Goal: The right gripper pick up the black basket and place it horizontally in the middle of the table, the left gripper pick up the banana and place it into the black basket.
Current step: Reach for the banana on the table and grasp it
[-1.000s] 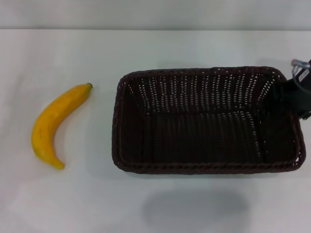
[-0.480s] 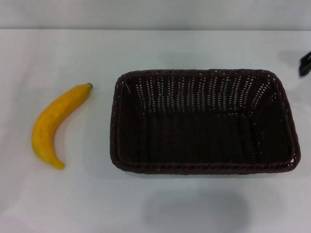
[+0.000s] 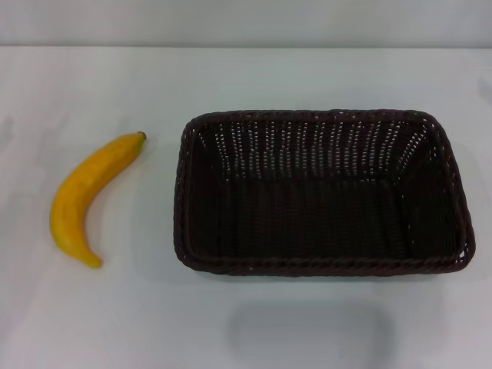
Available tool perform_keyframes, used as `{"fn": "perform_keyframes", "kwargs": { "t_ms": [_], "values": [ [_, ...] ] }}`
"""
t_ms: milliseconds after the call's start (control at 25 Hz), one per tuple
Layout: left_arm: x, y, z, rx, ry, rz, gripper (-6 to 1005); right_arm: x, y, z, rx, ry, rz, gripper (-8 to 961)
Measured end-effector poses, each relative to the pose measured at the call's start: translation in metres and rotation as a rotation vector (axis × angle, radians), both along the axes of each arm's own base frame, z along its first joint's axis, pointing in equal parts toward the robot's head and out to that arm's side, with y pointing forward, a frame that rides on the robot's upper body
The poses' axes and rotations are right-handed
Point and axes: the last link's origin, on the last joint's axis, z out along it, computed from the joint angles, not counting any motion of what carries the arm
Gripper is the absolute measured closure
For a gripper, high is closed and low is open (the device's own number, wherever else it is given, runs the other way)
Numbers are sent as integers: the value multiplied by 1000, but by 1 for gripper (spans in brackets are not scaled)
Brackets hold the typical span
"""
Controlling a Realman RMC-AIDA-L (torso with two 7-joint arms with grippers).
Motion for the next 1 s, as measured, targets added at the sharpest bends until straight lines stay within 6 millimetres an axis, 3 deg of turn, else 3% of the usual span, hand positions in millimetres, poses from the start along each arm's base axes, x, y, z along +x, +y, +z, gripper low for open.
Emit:
{"fn": "perform_keyframes", "kwargs": {
  "t_ms": [200, 360, 440, 720, 1000],
  "values": [
    [13, -3, 12, -198, -65, 107, 108, 51, -12, 14, 162, 182, 256, 294],
    [28, 1, 20, -340, -55, 230, 109, 94, -20, 6, 262, 235, 359, 293],
    [37, 6, 22, -438, -41, 308, 109, 107, -18, -2, 274, 227, 343, 293],
    [78, 44, 15, -814, 112, 566, 110, 133, -22, -27, 329, 96, 339, 292],
    [96, 60, 1, -957, 203, 630, 111, 140, -28, -39, 371, 62, 340, 291]
  ]
}}
